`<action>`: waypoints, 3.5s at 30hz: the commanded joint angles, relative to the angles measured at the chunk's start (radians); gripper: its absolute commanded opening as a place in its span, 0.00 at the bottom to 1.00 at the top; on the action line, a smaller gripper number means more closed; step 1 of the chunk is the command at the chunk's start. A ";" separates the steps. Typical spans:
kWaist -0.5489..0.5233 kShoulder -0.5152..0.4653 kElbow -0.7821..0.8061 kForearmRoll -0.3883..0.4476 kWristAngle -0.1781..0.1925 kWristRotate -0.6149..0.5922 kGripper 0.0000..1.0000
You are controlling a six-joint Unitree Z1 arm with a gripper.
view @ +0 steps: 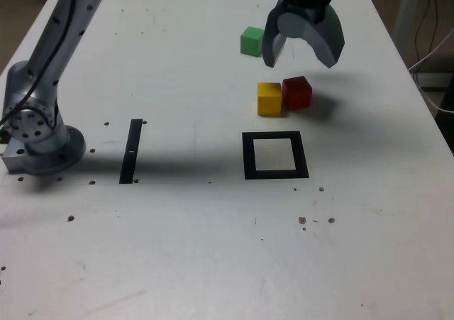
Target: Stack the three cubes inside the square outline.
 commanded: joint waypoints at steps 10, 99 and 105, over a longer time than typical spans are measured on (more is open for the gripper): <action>0.001 0.017 -0.006 -0.075 -0.008 0.398 0.98; -0.125 0.015 0.042 -0.130 0.096 0.251 0.44; -0.129 0.001 0.053 -0.101 0.096 0.243 0.54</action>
